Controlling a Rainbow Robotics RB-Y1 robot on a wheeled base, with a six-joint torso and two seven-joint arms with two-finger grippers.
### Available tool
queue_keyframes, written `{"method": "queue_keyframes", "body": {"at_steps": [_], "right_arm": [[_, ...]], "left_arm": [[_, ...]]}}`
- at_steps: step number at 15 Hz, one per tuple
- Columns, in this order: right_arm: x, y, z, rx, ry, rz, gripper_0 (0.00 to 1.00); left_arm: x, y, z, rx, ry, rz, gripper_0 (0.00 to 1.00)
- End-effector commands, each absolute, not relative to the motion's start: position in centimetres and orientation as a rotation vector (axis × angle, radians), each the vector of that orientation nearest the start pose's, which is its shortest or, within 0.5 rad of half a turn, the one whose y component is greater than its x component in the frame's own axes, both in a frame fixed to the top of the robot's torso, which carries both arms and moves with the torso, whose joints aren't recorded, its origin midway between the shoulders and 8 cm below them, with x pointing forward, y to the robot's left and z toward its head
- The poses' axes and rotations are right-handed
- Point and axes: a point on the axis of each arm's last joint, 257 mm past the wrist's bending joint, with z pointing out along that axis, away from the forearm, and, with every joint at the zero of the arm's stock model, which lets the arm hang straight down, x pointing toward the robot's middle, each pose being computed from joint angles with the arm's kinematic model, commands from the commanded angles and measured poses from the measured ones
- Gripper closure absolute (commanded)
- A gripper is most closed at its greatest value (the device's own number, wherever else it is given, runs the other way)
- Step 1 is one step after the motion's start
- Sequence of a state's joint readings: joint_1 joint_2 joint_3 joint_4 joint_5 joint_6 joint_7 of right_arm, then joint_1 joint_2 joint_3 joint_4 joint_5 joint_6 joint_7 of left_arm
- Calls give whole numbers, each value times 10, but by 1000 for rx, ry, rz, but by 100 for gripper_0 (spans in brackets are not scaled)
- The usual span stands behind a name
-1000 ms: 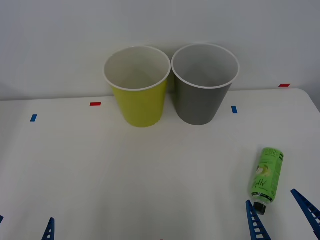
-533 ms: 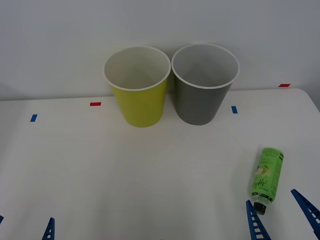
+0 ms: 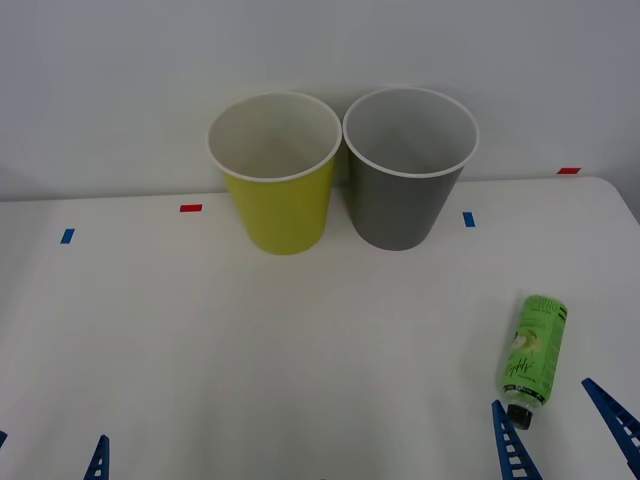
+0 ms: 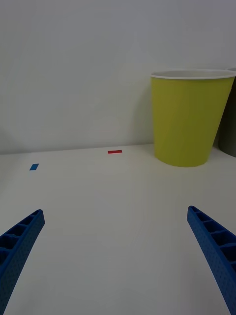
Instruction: Put cans in the gray bin and PET bottles in the light green bin.
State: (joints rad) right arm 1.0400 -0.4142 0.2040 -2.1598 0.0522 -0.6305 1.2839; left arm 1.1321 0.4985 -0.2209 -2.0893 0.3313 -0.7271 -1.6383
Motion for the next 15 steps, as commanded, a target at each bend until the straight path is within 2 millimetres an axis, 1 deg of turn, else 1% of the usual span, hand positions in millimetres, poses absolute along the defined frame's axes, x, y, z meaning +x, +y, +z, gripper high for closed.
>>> {"method": "queue_keyframes", "body": {"at_steps": [1, 2, 3, 4, 5, 8, 10, 13, 15], "right_arm": [[238, -235, -217, -92, 1512, 189, 0], [242, -240, -222, -77, 1513, 173, 0], [243, -241, -222, -80, 1509, 168, 0], [242, -234, -217, -90, 1490, 181, 0], [243, -235, -216, -83, 1486, 176, 0], [243, -244, -215, -93, 1486, 141, 0], [246, -250, -211, -73, 1475, 139, 0], [256, -261, -209, -24, 1480, 124, 0], [269, -264, -205, 16, 1537, 121, 0]], "left_arm": [[203, 293, -214, 24, 1521, -5, 0], [203, 293, -214, 24, 1521, -5, 0], [203, 293, -214, 24, 1521, -5, 0], [203, 293, -214, 24, 1521, -5, 0], [203, 293, -214, 24, 1521, -5, 0], [203, 293, -214, 24, 1521, -5, 0], [203, 293, -214, 24, 1521, -5, 0], [203, 293, -214, 24, 1521, -5, 0], [203, 293, -214, 24, 1521, -5, 0]]}}
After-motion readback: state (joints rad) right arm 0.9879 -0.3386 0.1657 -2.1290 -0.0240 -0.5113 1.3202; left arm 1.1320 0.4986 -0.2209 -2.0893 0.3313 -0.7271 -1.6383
